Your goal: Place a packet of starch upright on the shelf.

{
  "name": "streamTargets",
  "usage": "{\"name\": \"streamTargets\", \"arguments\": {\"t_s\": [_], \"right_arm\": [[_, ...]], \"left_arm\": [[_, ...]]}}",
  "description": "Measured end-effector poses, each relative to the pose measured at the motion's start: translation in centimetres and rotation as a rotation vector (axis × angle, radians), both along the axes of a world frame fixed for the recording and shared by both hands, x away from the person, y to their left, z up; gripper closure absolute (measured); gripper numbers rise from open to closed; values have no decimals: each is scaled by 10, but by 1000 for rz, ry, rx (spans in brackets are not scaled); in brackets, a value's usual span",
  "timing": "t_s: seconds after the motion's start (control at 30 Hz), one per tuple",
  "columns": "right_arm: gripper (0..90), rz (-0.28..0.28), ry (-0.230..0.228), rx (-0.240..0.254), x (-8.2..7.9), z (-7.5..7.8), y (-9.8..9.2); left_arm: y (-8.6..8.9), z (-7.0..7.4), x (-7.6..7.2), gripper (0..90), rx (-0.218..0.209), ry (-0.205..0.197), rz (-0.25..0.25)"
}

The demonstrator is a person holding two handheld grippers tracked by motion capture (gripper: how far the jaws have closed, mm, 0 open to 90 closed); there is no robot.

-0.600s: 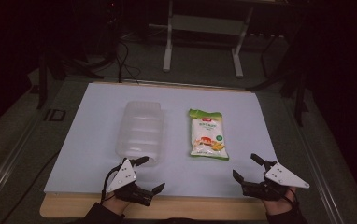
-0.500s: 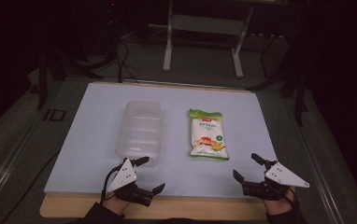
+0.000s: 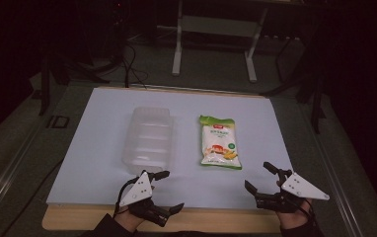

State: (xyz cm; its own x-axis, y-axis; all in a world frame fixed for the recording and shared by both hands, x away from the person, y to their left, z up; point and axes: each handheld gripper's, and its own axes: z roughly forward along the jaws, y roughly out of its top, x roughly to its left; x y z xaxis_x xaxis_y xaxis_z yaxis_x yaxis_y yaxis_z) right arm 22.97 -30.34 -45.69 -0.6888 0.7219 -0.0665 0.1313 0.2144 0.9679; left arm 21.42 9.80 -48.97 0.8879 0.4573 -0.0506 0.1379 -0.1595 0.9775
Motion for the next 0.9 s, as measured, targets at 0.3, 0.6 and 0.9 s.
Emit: {"name": "streamTargets", "arguments": {"t_s": [0.3,0.6,0.9], "right_arm": [[108,15,1,21,14,17,6],[102,-35,-10,27,38,41,6],[103,-76,0,21,76,52,5]], "left_arm": [[1,-4,3,0,-13,3,20],[2,-3,3,0,-22,5,23],[4,-2,4,0,-27,10,25]]}}
